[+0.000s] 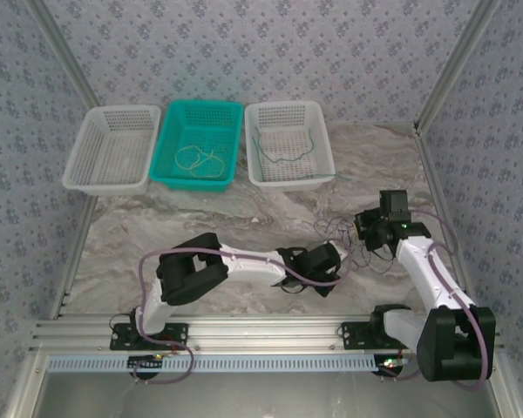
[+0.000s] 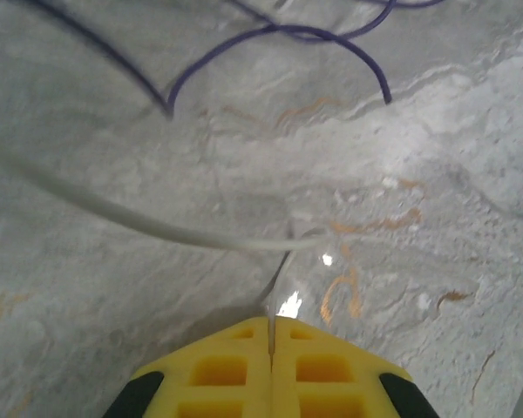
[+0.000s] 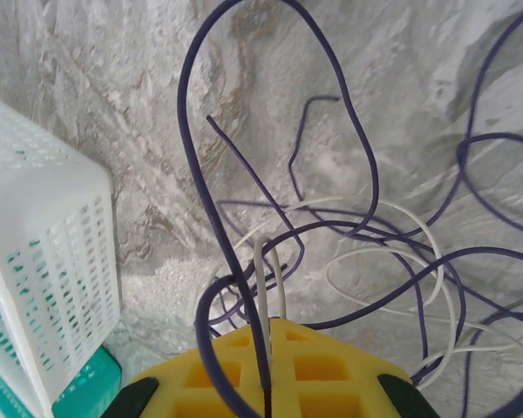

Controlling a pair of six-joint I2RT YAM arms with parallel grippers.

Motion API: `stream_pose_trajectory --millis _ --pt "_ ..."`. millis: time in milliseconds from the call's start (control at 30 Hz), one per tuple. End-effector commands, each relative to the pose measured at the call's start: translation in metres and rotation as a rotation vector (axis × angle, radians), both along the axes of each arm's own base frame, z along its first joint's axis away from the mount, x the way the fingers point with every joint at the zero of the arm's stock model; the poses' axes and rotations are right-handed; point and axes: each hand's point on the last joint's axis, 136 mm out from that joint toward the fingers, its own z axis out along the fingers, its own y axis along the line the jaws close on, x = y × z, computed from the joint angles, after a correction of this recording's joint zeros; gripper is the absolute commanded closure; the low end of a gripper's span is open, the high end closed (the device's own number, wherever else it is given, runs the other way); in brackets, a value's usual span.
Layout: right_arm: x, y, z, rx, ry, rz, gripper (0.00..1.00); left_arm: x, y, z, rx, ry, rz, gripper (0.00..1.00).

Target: Untangle the cables

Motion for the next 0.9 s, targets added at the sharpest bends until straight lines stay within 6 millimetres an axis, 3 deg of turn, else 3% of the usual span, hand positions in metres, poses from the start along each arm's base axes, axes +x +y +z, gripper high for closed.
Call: stream_pose_trajectory --millis 0,133,233,300,400,500,567,733,867 --pt "-0.015 -0.022 -0.012 -0.078 0.072 -0.031 0.98 0.003 0.019 0.037 -0.072 0.015 0.042 1.00" --pt "-0.028 -0.055 -0.031 -0.201 0.163 -0.080 0.98 0.025 0.062 0.099 -0.208 -0.001 0.146 1.00" --pt "-0.035 -0.064 -0.042 -0.239 0.193 -0.071 0.96 0.045 0.108 0.144 -0.274 -0.057 0.237 1.00" --pt "-0.021 -0.050 -0.040 -0.242 0.103 0.054 0.94 0.056 0.134 0.169 -0.305 -0.089 0.277 1.00" --pt "-0.005 -0.020 -0.017 -0.285 -0.041 0.308 0.77 0.064 0.154 0.196 -0.328 -0.135 0.292 1.00" --pt "-0.012 -0.009 0.012 -0.452 -0.091 0.442 0.51 0.072 0.164 0.209 -0.306 -0.190 0.306 1.00" --pt "-0.021 -0.004 0.031 -0.514 -0.139 0.487 0.40 0.078 0.170 0.214 -0.294 -0.213 0.324 1.00" --pt "-0.032 0.037 0.086 -0.448 -0.475 0.620 0.28 0.093 0.184 0.216 -0.292 -0.216 0.372 1.00" --pt "-0.044 0.084 0.118 -0.443 -0.791 0.857 0.28 0.093 0.188 0.223 -0.309 -0.208 0.364 1.00"
